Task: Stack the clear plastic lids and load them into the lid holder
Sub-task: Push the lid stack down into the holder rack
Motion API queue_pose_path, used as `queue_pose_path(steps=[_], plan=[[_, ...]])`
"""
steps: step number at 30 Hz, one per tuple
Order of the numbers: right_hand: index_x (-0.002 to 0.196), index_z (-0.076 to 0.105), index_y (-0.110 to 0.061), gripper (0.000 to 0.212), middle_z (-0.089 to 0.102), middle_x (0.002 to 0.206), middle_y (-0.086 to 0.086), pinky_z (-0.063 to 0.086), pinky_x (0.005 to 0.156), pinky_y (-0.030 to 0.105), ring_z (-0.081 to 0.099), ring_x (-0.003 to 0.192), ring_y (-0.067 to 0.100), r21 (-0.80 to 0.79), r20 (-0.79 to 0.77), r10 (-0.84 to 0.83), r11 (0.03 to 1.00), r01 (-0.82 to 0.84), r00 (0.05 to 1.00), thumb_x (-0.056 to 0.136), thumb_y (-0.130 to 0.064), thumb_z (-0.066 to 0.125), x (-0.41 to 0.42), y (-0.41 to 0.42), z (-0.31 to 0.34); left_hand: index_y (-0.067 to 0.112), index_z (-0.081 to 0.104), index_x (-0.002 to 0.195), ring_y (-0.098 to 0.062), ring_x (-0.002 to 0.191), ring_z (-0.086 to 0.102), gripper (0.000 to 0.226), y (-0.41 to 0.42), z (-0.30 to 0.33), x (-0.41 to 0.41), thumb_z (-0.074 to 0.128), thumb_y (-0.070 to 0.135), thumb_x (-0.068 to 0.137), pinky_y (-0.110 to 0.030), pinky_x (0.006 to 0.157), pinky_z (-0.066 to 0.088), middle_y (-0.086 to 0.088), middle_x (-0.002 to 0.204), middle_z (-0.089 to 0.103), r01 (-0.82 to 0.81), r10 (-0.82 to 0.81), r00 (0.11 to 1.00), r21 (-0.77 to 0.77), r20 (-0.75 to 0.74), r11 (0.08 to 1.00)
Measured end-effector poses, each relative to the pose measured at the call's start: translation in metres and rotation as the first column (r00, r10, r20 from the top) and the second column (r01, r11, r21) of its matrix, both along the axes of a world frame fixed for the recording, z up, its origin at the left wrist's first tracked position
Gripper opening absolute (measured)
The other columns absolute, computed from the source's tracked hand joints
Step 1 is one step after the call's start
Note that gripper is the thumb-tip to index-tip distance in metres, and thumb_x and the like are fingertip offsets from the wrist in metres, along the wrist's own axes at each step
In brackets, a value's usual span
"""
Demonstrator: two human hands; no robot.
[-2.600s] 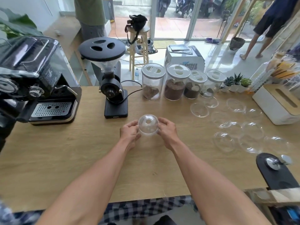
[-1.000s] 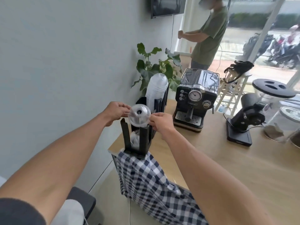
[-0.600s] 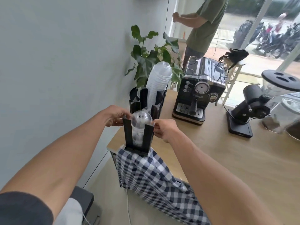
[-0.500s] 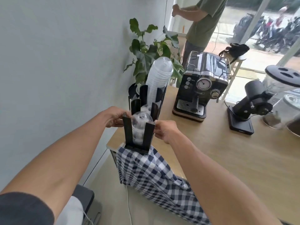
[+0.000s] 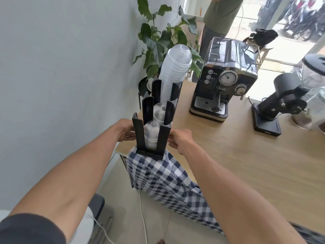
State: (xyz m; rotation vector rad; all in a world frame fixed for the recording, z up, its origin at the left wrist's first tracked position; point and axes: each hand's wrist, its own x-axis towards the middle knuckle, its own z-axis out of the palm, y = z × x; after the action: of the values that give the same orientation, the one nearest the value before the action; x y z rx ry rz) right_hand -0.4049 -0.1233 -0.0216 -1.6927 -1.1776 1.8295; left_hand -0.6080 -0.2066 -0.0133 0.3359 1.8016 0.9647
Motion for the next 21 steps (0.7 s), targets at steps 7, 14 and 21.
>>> queue_pose_path(steps=[7,14,21], plan=[[0.091,0.076,-0.005,0.014,0.074,0.08,0.005,0.054,0.067,0.031,0.069,0.074,0.018,0.066,0.022,0.041,0.997,-0.042,0.999,0.085,-0.018,0.077,0.009,-0.002,0.015,0.009,0.07,0.084,-0.023,0.073,0.067,0.004,-0.004,0.016,0.004,0.067,0.011,0.087,-0.035,0.078,0.056,-0.008,0.085,0.069,-0.071,0.074,0.995,0.058,-0.066,0.996],[0.081,0.064,-0.014,0.012,0.068,0.076,0.005,0.052,0.066,0.035,0.064,0.071,0.02,0.369,0.032,0.086,0.925,-0.092,0.996,0.089,-0.023,0.063,0.023,0.013,0.068,0.008,0.068,0.086,-0.019,0.068,0.064,0.01,0.012,0.101,0.009,0.065,0.017,0.084,-0.028,0.062,0.049,-0.01,0.085,0.072,-0.045,0.186,0.845,0.279,-0.502,0.959],[0.094,0.067,-0.017,0.006,0.072,0.083,0.004,0.062,0.081,0.044,0.075,0.085,0.023,0.528,0.032,0.025,0.849,-0.038,0.999,0.093,-0.017,0.061,0.069,0.04,0.108,0.018,0.072,0.085,-0.021,0.085,0.071,0.009,0.045,0.142,0.071,0.067,0.025,0.089,-0.032,0.078,0.057,-0.002,0.086,0.074,0.226,0.093,0.658,0.313,-0.747,0.923]])
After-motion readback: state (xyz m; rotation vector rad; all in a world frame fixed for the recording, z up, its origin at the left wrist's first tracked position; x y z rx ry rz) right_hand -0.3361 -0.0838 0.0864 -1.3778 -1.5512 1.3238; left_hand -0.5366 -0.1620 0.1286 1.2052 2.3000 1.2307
